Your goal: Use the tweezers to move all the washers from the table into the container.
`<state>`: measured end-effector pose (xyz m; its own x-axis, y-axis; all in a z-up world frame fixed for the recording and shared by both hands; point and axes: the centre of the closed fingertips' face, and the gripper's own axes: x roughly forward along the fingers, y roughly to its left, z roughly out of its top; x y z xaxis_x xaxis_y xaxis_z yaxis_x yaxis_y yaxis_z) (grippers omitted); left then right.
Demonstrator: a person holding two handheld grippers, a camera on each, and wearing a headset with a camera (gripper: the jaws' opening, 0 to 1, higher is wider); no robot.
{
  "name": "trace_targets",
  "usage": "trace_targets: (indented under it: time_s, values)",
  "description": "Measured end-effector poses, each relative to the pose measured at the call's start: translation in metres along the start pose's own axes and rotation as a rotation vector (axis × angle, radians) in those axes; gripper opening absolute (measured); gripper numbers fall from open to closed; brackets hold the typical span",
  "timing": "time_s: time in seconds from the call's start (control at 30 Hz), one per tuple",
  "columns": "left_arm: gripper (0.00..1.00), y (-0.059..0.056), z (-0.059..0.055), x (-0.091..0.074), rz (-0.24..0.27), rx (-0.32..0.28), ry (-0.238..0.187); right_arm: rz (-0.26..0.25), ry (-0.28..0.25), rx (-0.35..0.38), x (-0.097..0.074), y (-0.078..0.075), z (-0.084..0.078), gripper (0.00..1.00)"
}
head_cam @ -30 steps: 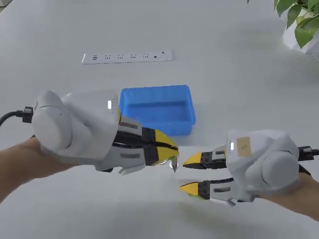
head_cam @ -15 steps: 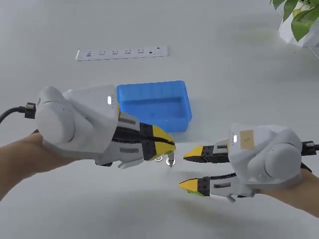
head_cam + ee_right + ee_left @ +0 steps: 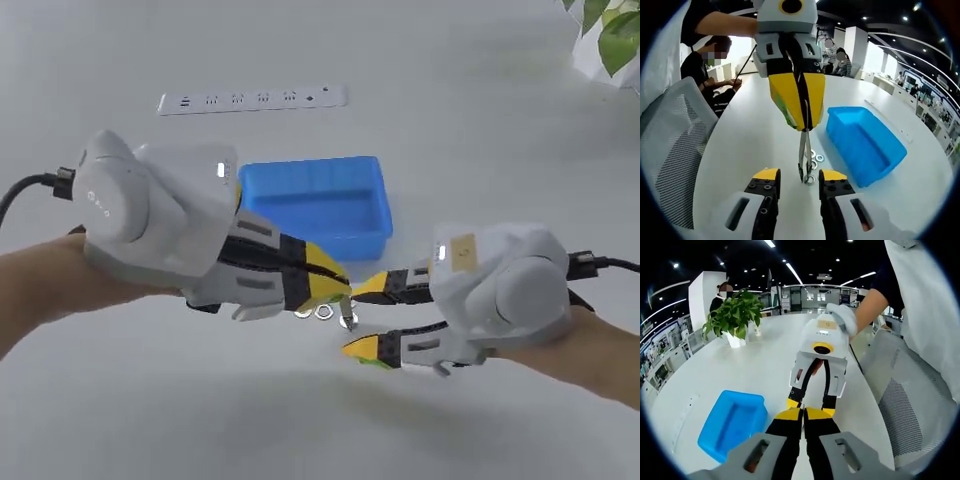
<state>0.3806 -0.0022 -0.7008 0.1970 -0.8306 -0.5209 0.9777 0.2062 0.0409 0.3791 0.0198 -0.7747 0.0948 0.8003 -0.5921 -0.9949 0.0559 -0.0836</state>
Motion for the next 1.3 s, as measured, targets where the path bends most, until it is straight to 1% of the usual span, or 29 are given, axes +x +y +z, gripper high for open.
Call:
trace_targets:
  time_s: [0.13,0.17,0.2,0.23,0.33,0.5,0.57,0.6,0.7,0.77,0.87,1.0,1.07,1.2,1.3]
  values:
    - [0.05,0.001,0.001,0.001,-0.010,0.002,0.011,0.017,0.011,-0.020,0.005,-0.001,-0.002,0.27]
    - [0.05,-0.001,-0.001,0.001,-0.018,0.025,0.033,0.018,0.017,-0.024,0.006,-0.001,-0.003,0.27]
    - [0.05,-0.002,-0.002,-0.001,-0.028,0.062,0.060,0.021,0.024,-0.030,0.006,-0.001,-0.005,0.26]
    - [0.05,-0.005,-0.003,-0.001,-0.038,0.065,0.072,0.024,0.025,-0.031,0.007,-0.001,-0.005,0.25]
    - [0.05,-0.005,-0.002,0.000,-0.039,0.064,0.069,0.038,0.020,-0.031,0.008,0.001,-0.006,0.21]
    - [0.05,-0.006,0.001,0.004,-0.037,0.051,0.064,0.031,0.022,-0.039,0.009,-0.001,-0.006,0.15]
    - [0.05,-0.006,0.000,0.004,-0.038,0.051,0.063,0.028,0.028,-0.044,0.009,-0.003,-0.007,0.12]
    - [0.05,-0.005,0.001,0.004,-0.037,0.051,0.063,0.028,0.042,-0.054,0.009,-0.004,-0.009,0.12]
    - [0.05,-0.004,0.000,0.005,-0.031,0.058,0.070,0.031,0.046,-0.065,0.010,-0.003,-0.009,0.11]
    - [0.05,-0.005,-0.002,0.004,-0.037,0.053,0.072,0.035,0.047,-0.060,0.010,-0.002,-0.009,0.11]
    - [0.05,-0.006,-0.005,0.003,-0.035,0.055,0.082,0.028,0.038,-0.052,0.011,-0.002,-0.009,0.10]
    - [0.05,-0.004,-0.007,0.001,-0.027,0.065,0.095,0.022,0.027,-0.051,0.012,-0.002,-0.009,0.09]
    - [0.05,-0.001,-0.007,0.001,-0.004,0.047,0.092,0.018,0.021,-0.052,0.012,-0.003,-0.008,0.09]
    - [0.05,-0.002,-0.006,0.002,-0.005,0.034,0.083,0.013,0.015,-0.053,0.011,-0.003,-0.009,0.09]
    - [0.06,-0.002,-0.005,0.003,-0.004,0.038,0.082,0.007,0.011,-0.047,0.011,-0.003,-0.009,0.09]
